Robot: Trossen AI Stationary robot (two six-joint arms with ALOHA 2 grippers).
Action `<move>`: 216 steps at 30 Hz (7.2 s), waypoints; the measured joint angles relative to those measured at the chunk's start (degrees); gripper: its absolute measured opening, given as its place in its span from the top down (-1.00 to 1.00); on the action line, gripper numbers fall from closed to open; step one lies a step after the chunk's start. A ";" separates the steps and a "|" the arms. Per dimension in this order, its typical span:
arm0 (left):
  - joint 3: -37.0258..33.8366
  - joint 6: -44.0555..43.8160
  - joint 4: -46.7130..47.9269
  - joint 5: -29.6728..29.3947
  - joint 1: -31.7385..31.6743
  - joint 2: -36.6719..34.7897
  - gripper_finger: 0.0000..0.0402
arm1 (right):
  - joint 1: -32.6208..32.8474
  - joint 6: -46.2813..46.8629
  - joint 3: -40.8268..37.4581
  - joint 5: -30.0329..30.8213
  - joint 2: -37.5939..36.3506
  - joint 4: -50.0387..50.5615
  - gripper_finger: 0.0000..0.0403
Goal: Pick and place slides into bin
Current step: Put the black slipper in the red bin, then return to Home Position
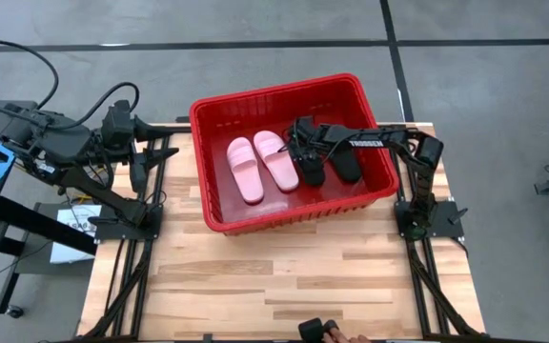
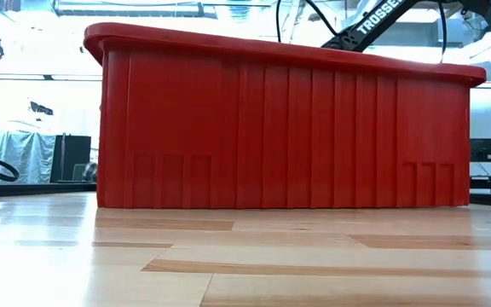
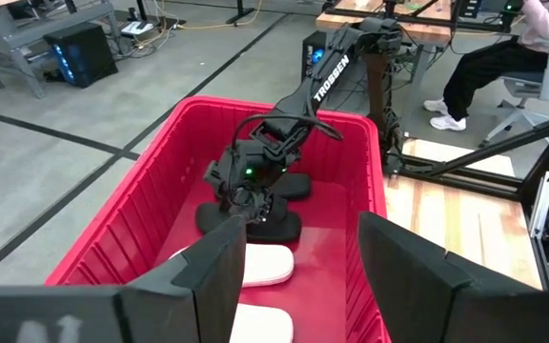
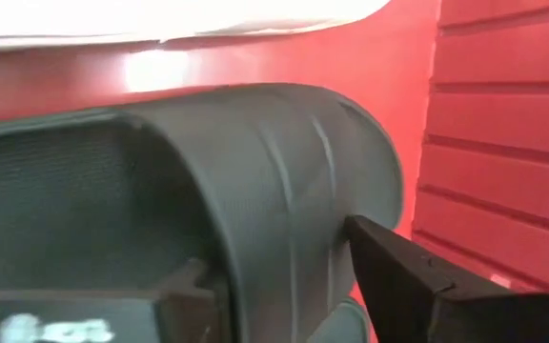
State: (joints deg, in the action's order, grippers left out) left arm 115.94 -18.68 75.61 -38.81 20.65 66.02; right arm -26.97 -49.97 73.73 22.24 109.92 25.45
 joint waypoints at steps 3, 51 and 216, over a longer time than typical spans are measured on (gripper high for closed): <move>0.00 0.00 0.00 0.00 0.01 0.00 0.02 | 0.46 0.03 0.00 0.17 -0.45 0.01 0.16; 5.77 25.37 -14.34 -7.36 0.01 -5.28 0.02 | 13.63 5.84 16.31 21.76 -33.55 -15.39 0.17; -114.96 4.55 -78.49 21.73 12.03 -61.16 0.02 | 76.44 49.98 -73.46 -47.67 -102.46 -29.52 0.17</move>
State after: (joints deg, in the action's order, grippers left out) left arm 0.98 -14.13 -2.87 -17.08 32.69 4.86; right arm 49.47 0.01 0.27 -25.43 7.46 -4.07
